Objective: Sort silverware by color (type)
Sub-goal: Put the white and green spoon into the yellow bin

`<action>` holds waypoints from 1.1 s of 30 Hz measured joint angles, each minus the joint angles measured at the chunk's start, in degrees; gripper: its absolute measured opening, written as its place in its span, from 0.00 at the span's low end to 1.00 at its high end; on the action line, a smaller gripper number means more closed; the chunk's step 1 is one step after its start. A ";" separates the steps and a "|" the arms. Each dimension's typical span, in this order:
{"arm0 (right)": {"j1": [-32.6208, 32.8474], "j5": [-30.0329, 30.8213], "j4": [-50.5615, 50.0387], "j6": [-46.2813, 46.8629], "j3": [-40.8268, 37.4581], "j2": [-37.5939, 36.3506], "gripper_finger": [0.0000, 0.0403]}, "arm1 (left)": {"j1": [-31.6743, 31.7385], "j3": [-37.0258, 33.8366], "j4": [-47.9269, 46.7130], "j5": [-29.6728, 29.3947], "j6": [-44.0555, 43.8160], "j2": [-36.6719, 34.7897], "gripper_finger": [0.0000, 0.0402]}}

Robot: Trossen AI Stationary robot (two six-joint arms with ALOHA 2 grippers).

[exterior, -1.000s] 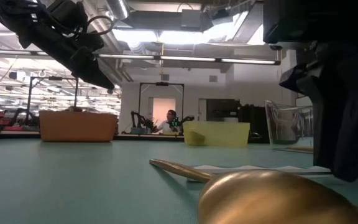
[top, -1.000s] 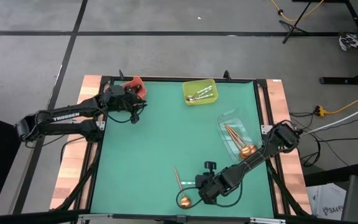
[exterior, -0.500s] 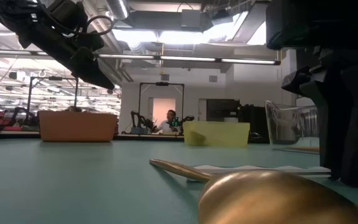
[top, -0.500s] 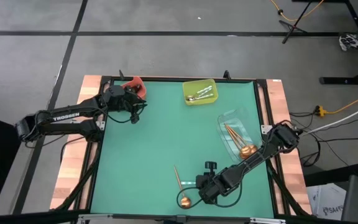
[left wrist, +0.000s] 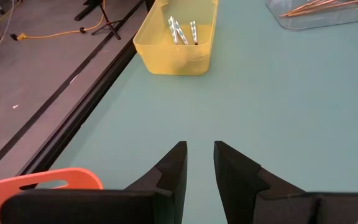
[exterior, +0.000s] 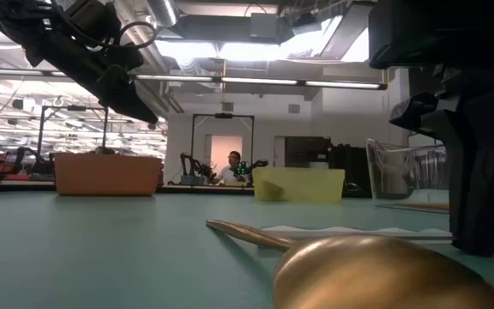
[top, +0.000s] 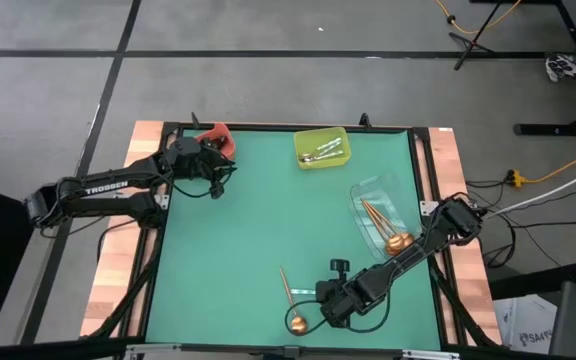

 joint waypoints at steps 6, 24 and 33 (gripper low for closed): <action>0.00 0.06 -0.18 0.01 -0.03 0.00 0.02 | 0.00 0.00 0.00 0.00 0.00 0.02 0.18; -0.04 5.48 -11.40 0.63 4.29 -0.71 0.00 | 0.02 0.00 0.02 0.04 -0.04 0.00 0.18; -0.02 16.60 -34.07 4.59 13.16 -0.83 0.00 | 0.02 0.00 0.00 0.49 -0.04 0.00 0.18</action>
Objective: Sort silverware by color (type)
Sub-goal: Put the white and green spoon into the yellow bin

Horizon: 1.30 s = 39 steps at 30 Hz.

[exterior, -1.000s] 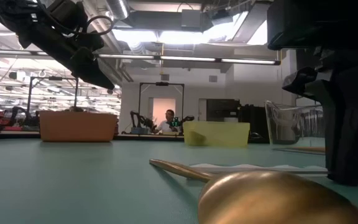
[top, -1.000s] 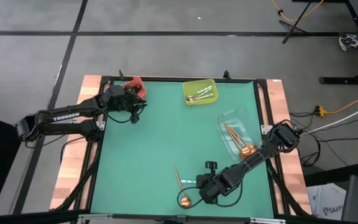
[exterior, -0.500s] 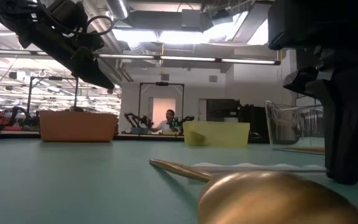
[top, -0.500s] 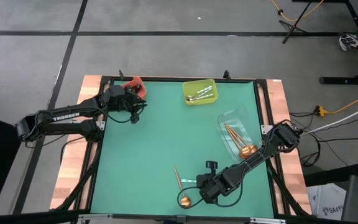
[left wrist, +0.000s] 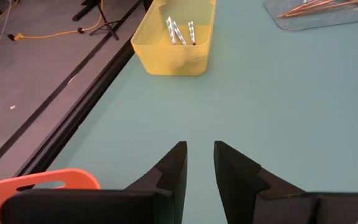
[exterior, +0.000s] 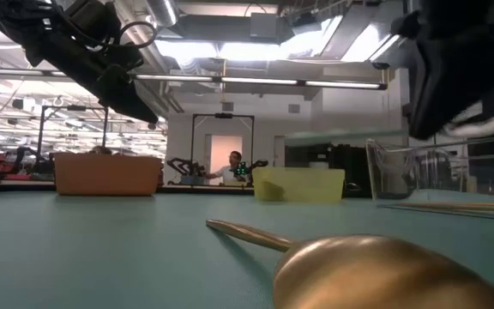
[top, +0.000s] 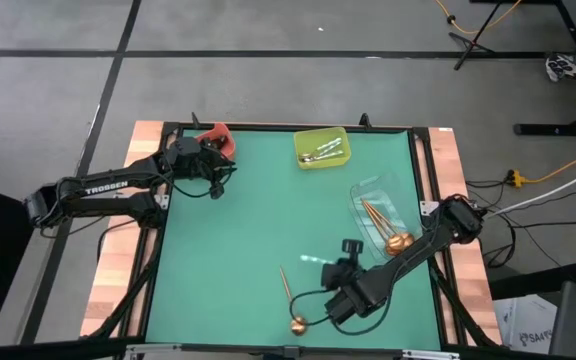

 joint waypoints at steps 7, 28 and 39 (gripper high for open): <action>-0.11 9.07 -11.14 8.36 1.45 -0.35 0.00 | 0.00 0.00 0.02 0.04 0.02 0.00 0.18; -9.54 26.20 -9.22 12.60 -13.95 -26.56 0.00 | -3.16 0.00 5.31 0.03 0.02 0.02 0.18; -26.58 28.43 31.33 12.45 -39.09 -47.26 0.00 | -6.29 0.00 8.20 0.00 0.02 0.01 0.18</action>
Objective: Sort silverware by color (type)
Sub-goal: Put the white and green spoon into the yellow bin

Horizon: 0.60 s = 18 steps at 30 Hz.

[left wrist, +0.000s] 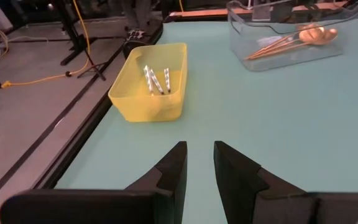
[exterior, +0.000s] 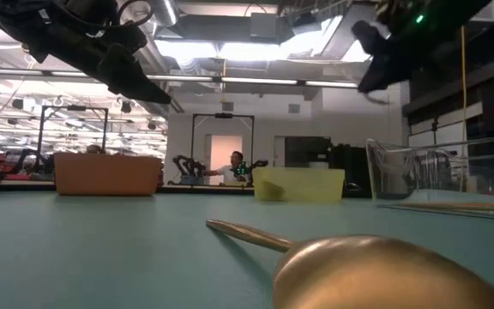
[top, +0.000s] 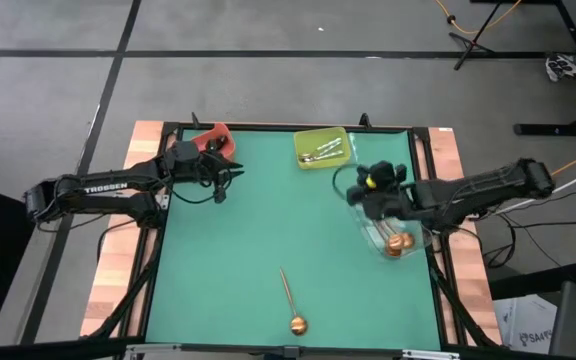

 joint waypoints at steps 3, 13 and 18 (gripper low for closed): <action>-5.03 -1.90 16.04 -0.04 -6.41 -1.14 0.00 | -0.31 0.00 0.02 -0.06 0.00 0.00 0.18; -19.39 -15.24 63.85 -0.03 -17.55 5.41 0.00 | -0.48 0.00 0.02 -0.48 0.00 0.01 0.18; -22.86 -15.66 78.88 0.32 -17.52 12.08 0.00 | -0.47 0.00 -0.04 -0.48 0.00 0.01 0.18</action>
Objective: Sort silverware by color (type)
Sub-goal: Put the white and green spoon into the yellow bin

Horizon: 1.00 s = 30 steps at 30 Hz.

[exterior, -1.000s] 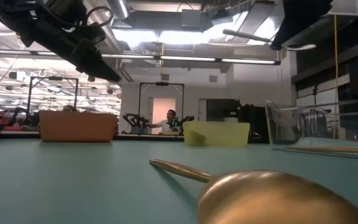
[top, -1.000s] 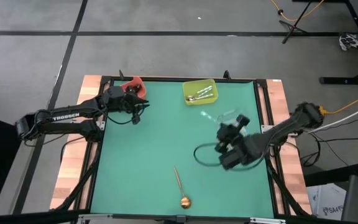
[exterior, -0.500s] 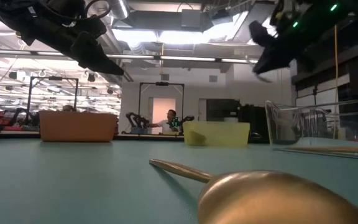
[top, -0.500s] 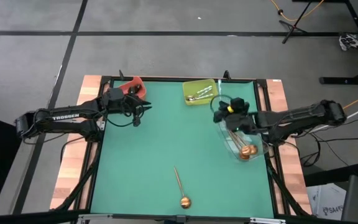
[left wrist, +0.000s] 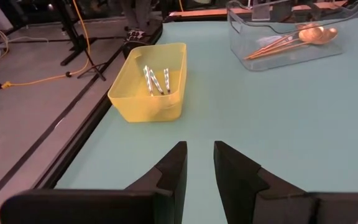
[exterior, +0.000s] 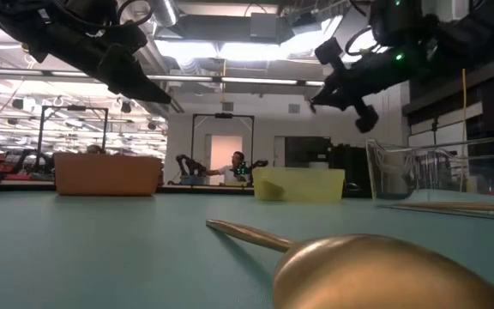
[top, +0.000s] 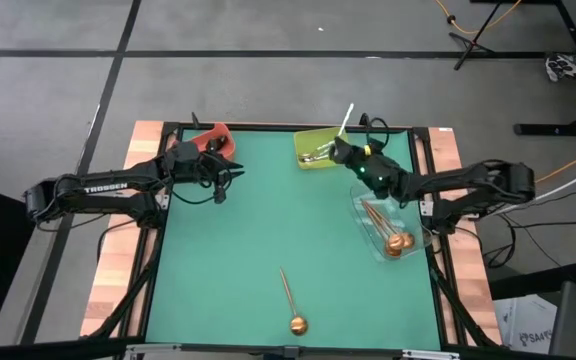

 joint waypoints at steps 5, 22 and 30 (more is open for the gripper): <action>-2.04 0.53 11.51 6.75 0.00 7.61 0.00 | 0.00 0.00 0.00 0.00 0.00 -0.01 0.18; -2.26 8.93 20.81 27.68 5.41 23.29 0.00 | 0.00 0.00 0.00 0.01 0.00 -0.01 0.18; -2.24 9.20 17.72 32.70 11.03 27.73 0.00 | 0.00 0.00 -0.02 0.02 -0.02 0.00 0.18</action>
